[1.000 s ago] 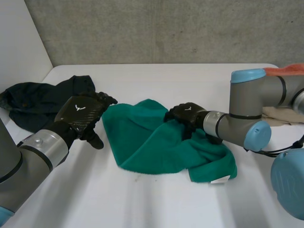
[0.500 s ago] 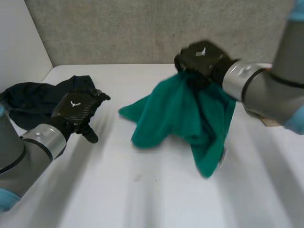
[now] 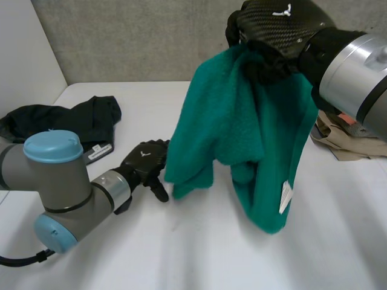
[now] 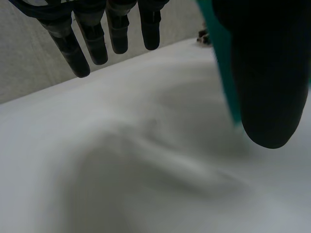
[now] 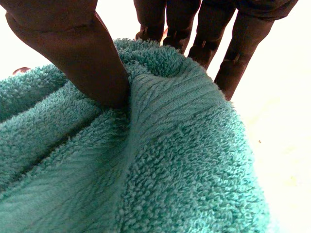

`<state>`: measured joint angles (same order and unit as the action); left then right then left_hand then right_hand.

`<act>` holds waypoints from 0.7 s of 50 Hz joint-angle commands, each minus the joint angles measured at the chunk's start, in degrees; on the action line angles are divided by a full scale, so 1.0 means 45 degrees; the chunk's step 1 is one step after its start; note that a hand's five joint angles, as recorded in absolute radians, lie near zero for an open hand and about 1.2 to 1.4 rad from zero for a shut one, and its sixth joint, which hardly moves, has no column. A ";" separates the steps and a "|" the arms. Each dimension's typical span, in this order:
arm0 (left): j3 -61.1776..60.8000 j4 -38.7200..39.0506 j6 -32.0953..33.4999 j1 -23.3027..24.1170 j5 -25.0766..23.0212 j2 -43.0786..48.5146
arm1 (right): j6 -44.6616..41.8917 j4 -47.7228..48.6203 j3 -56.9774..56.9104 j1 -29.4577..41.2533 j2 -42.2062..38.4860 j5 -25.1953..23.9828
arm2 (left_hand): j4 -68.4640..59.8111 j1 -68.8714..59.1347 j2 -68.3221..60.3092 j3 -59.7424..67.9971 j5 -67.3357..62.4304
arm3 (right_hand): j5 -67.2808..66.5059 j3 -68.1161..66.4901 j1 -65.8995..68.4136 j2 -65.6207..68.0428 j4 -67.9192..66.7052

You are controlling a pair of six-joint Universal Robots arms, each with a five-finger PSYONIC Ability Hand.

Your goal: Fold the laundry.

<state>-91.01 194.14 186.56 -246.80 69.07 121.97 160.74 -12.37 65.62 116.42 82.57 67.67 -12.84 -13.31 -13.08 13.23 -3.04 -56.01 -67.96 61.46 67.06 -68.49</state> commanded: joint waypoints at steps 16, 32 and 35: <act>0.0969 0.0805 -0.6577 0.1078 -0.0682 -0.0009 | 0.1976 0.0894 0.1160 -0.0105 -0.0418 0.0196 | -1.4924 -1.4820 -1.4871 1.4839 -1.4879 | -0.3108 -0.2676 0.4121 0.2877 -0.2558; -0.1240 -0.1849 -0.3258 -0.2537 -0.0487 -0.6010 | -0.1362 -0.2287 0.1023 -0.3039 -0.1199 0.0060 | -1.4924 -1.4820 -1.4871 1.4839 -1.4879 | -0.3108 -0.2676 0.4121 0.2877 -0.2558; -0.1337 -0.2980 -0.2264 -0.2538 -0.0448 -0.6089 | -0.2609 -0.3223 0.1023 -0.3195 -0.1530 0.0176 | -1.4924 -1.4820 -1.4871 1.4839 -1.4879 | -0.3108 -0.2676 0.4121 0.2877 -0.2558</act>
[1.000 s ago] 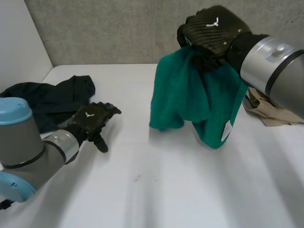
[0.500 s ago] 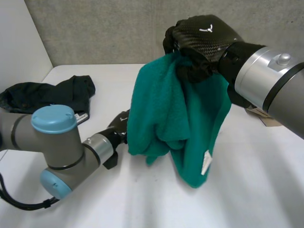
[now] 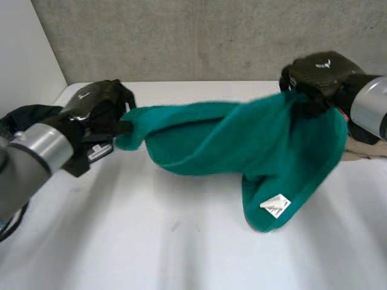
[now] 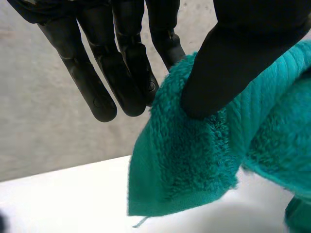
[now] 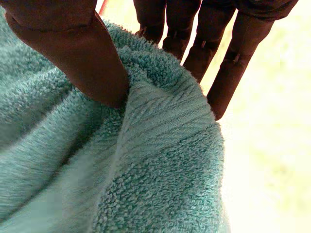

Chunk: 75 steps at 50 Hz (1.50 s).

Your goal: Fold the laundry.

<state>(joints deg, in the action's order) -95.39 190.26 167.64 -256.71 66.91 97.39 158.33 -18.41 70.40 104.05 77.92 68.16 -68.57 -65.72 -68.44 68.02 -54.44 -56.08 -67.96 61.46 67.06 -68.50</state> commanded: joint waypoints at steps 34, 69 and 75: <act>0.5555 0.3619 0.5424 0.1324 0.5405 0.1972 | -0.1201 1.1984 0.0584 -0.0193 -0.1554 0.3135 | -0.2541 -0.3173 -0.2569 0.2662 -0.3457 | -0.3094 -0.2676 0.4121 0.2876 -0.2555; -0.0403 0.1781 0.5443 0.1441 0.4878 0.2382 | -0.2119 0.0307 0.1312 -0.0895 -0.2257 0.0617 | -0.2541 -0.3173 -0.2569 0.2662 -0.3457 | 0.9789 1.0207 -0.8762 -1.0007 1.0328; -0.0521 0.1781 0.5423 0.1460 0.4819 0.2402 | -0.2197 -0.1181 -0.0740 -0.1208 -0.3467 0.0225 | -0.2541 -0.3173 -0.2569 0.2662 -0.3457 | 0.9156 0.9573 -0.8129 -0.9374 0.9694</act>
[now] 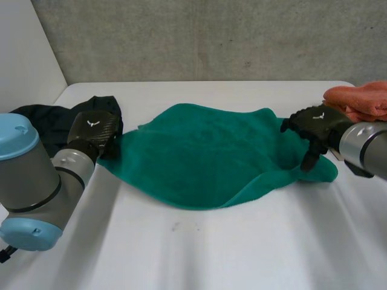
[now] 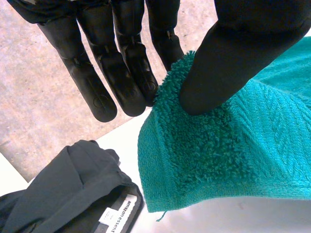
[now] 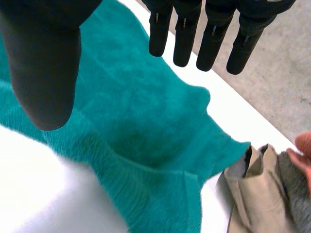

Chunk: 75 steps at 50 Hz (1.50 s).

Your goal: Fold the laundry.

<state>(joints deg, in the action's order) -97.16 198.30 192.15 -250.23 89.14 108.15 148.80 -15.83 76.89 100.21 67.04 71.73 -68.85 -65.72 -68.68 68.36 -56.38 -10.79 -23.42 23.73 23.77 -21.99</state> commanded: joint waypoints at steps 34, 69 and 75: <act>0.0457 -0.1211 0.0113 -0.0603 -0.0102 -0.1822 | -0.3107 0.0277 -0.1681 -0.1485 -0.0844 0.0837 | -0.2479 -0.3173 -0.2516 0.2586 -0.3028 | -1.3158 -1.2574 1.2504 1.2495 -1.2892; 0.7224 -0.6395 0.3375 -0.0762 0.0327 0.2447 | -0.4377 -0.0022 -0.2610 -0.0336 -0.0639 0.3179 | -0.2479 -0.3173 -0.2516 0.2586 -0.3028 | -1.3158 -1.2574 1.2504 1.2495 -1.2892; 0.9891 -0.1941 0.3121 -0.0683 0.0738 0.2607 | -0.2623 0.6545 -0.4079 0.0114 -0.0818 0.3513 | -0.2479 -0.3173 -0.2516 0.2586 -0.3028 | -1.3158 -1.2574 1.2504 1.2495 -1.2892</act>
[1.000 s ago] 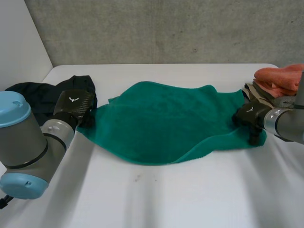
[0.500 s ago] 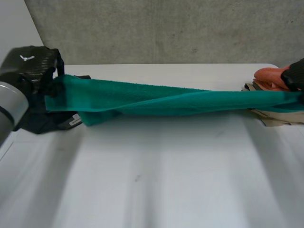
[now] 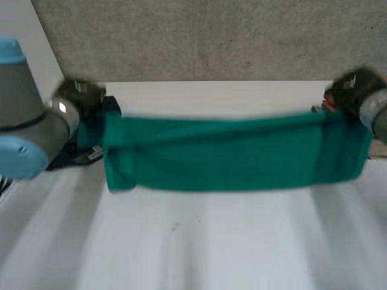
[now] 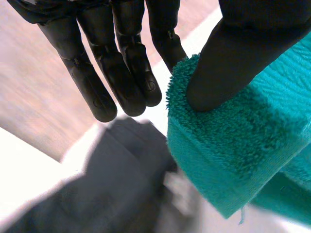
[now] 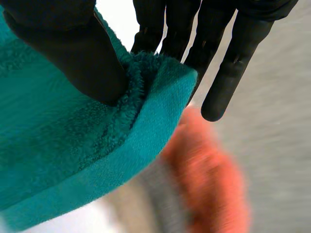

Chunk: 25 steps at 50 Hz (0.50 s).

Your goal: Fold the laundry.

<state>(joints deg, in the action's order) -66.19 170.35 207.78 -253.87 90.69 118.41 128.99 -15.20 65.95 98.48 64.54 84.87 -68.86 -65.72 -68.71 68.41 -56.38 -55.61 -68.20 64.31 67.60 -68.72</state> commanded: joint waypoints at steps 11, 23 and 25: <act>0.0983 0.6853 -0.0996 0.0361 0.1098 -0.1351 | 0.3718 1.2283 0.1105 0.0538 0.1008 0.0574 | -0.2476 -0.3173 -0.2508 0.2577 -0.3028 | -0.3199 -0.2621 0.3487 0.2757 -0.2506; -0.3609 0.5563 -0.1271 0.0127 0.1019 -0.0378 | 0.3738 0.9589 0.5050 0.0343 0.0542 -0.0792 | -0.2476 -0.3173 -0.2508 0.2577 -0.3028 | -0.3199 -0.2621 0.3487 0.2757 -0.2506; -0.3903 0.5543 -0.1310 0.0127 0.1019 0.0131 | 0.3680 0.9297 0.5518 0.0304 -0.0198 -0.0987 | -0.2476 -0.3173 -0.2508 0.2577 -0.3028 | -0.3199 -0.2621 0.3487 0.2757 -0.2506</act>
<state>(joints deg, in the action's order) -77.79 195.98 202.10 -252.98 95.44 113.20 145.96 31.44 84.72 100.26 68.47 83.48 -68.86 -65.72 -68.73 68.43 -56.38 -56.46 -68.40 64.31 67.65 -68.75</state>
